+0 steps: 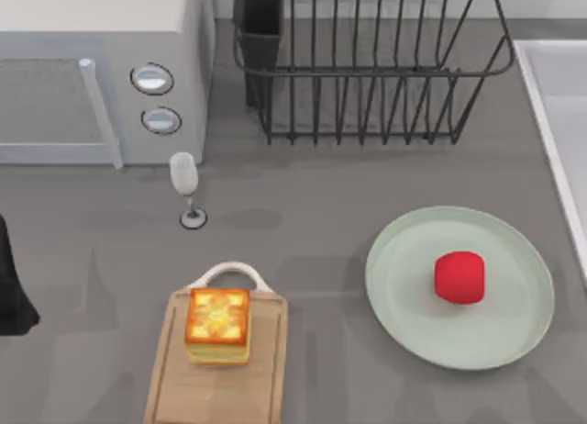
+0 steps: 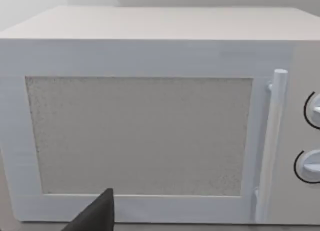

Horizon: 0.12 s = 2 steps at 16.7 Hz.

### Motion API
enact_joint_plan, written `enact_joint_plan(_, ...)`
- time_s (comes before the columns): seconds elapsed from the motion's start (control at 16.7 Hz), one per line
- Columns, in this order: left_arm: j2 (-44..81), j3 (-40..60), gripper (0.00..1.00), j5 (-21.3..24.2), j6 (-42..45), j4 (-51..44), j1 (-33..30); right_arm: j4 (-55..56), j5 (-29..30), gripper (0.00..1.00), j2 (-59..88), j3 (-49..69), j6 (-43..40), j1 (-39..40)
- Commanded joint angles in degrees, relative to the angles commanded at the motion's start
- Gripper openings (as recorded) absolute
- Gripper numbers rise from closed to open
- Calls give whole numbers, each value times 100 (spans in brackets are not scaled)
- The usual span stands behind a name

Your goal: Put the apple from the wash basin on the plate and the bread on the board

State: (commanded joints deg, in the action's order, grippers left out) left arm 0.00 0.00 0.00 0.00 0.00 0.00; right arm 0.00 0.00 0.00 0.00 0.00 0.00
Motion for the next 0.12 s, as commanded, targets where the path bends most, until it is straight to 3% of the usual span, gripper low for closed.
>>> enact_joint_plan(0.12,0,0,100,0,0,0,0,0,0,100,0,0,0,0)
